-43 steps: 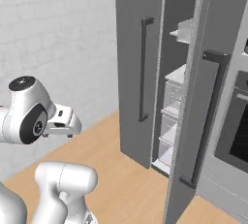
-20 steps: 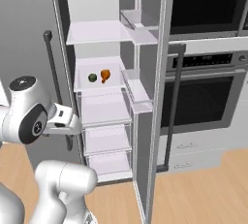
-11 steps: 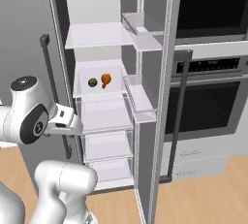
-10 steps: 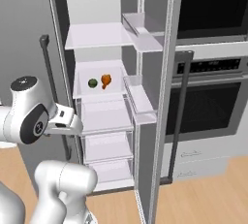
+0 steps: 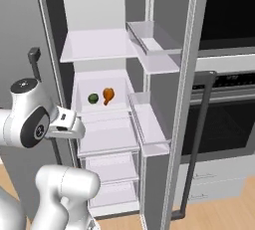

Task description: Place one avocado and one chicken drumstick in each tupperware on the nearby counter, to pack two identical lunches.

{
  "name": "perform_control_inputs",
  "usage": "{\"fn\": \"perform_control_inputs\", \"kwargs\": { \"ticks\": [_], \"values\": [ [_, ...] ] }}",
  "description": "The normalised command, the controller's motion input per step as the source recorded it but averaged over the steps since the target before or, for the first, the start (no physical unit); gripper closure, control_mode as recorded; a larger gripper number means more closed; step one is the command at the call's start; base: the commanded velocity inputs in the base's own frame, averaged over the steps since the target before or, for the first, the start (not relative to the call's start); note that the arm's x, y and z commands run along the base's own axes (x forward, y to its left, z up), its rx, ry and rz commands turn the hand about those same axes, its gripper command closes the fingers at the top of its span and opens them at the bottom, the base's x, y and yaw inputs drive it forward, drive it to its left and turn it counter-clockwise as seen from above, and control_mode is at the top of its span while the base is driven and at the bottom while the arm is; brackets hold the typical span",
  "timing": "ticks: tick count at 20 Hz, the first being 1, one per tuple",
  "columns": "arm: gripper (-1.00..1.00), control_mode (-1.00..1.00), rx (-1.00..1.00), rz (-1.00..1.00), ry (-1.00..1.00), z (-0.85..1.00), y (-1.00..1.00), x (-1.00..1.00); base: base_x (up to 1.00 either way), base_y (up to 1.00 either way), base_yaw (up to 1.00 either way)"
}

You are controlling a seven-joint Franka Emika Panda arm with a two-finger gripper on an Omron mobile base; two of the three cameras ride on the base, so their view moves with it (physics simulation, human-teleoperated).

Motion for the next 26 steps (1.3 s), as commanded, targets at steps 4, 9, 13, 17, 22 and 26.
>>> {"fn": "perform_control_inputs", "kwargs": {
  "ticks": [4,9,13,17,22,26],
  "values": [
    [-1.00,1.00,0.00,0.00,0.00,0.00,0.00,0.00,0.62,-0.25,0.00],
    [-1.00,1.00,0.00,0.00,0.00,0.00,0.00,0.00,0.38,-0.09,0.00],
    [-1.00,1.00,0.00,0.00,0.00,0.00,0.00,0.00,0.16,0.00,0.00],
    [-1.00,1.00,0.00,0.00,0.00,0.00,0.00,0.00,0.02,0.00,0.00],
    [-1.00,-1.00,0.00,0.00,-0.03,0.00,0.00,0.00,0.00,0.00,0.00],
    [-1.00,-1.00,0.04,0.00,-0.28,0.00,0.08,0.43,0.00,0.00,0.00]
  ]
}}
